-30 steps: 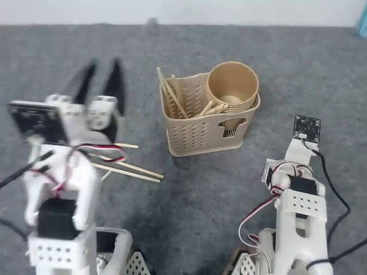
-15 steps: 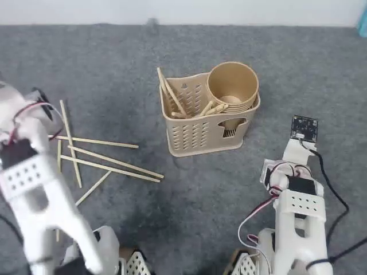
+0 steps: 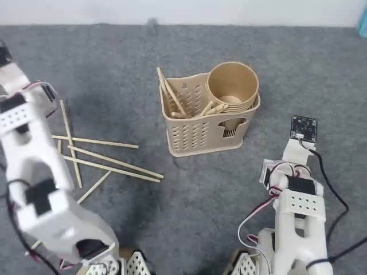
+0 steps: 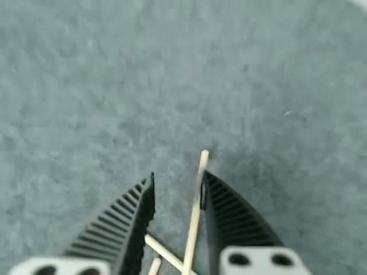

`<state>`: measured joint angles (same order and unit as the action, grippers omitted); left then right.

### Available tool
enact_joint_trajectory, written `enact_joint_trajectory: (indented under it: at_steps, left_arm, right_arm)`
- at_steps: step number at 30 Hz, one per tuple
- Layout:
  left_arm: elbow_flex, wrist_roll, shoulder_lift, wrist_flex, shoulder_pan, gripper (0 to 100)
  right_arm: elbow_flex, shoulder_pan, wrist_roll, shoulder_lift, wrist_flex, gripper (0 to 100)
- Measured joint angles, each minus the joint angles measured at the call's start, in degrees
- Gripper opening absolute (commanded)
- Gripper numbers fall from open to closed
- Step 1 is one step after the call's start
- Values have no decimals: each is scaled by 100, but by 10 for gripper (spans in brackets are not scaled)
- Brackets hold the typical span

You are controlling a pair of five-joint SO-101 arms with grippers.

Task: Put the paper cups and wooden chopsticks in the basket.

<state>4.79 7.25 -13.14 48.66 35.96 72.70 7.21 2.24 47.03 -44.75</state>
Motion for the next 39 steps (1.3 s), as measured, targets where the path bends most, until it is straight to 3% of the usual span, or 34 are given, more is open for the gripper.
enact_joint_trajectory:
  at_steps: [14,20,24,27,34,39]
  left_arm:
    - [-2840,35,-2787,1424,-237,122]
    - [-3604,9,-3596,1600,-325,122]
    - [-3895,35,-3842,1697,-316,103]
    - [-4149,35,-3868,2101,-316,10]
    - [-5002,26,-3868,3262,-431,13]
    - [-5055,26,-3868,3420,-501,13]
  right_arm:
    - [0,-35,0,0,0,8]
    - [0,-18,-70,0,0,8]
    - [0,-35,-70,0,0,8]
    - [0,-18,-105,0,0,8]
    - [0,-35,-114,0,0,8]
    - [0,-18,-114,0,0,8]
